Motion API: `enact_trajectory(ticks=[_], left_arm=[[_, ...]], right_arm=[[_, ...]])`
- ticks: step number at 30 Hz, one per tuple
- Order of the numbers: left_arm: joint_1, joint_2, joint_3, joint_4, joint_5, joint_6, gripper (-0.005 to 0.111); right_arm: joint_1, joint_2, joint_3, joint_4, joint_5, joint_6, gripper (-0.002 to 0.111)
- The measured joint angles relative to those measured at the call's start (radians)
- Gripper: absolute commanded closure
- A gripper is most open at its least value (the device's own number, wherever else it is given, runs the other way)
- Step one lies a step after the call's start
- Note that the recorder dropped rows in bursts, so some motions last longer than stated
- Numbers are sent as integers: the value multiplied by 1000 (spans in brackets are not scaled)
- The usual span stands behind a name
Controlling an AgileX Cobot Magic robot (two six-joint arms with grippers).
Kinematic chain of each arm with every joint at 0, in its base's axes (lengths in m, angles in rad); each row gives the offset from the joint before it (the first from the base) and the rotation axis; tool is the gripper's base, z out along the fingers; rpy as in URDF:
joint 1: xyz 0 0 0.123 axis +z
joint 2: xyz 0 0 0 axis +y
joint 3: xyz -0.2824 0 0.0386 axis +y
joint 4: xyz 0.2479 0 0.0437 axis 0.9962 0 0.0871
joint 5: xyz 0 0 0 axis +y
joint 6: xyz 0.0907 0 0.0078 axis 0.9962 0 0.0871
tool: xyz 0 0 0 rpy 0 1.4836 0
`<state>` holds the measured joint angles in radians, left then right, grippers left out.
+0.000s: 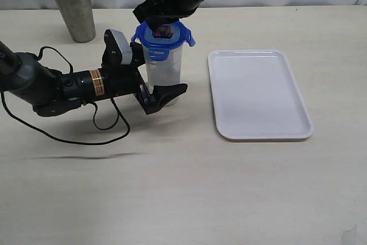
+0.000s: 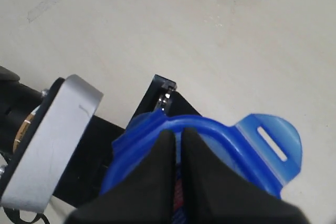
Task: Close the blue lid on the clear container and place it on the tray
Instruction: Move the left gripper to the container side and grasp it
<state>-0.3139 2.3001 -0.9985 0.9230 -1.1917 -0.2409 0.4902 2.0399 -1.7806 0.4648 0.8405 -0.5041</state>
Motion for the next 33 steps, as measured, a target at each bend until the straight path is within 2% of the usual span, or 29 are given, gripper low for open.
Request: enact_trajectory(ticks=[11,17,19,25,28,33], left_arm=[[-22,2,0,-86,3,45,10],[-22,2,0,-70,1,45,10],[-22,2,0,-70,1,46,20],[-22,2,0,-72,1,39,83],[-22,2,0,-72,8,29,107],[-22,2,-4,-59,18,19,107]], right_arm=[[0,0,0,0,0,17,103],[0,0,0,0,0,19,103],[0,0,0,0,0,19,103],[0,0,0,0,2,19,103],[0,0,0,0,2,19,103],[0,-25,0,-4,9,14,103]])
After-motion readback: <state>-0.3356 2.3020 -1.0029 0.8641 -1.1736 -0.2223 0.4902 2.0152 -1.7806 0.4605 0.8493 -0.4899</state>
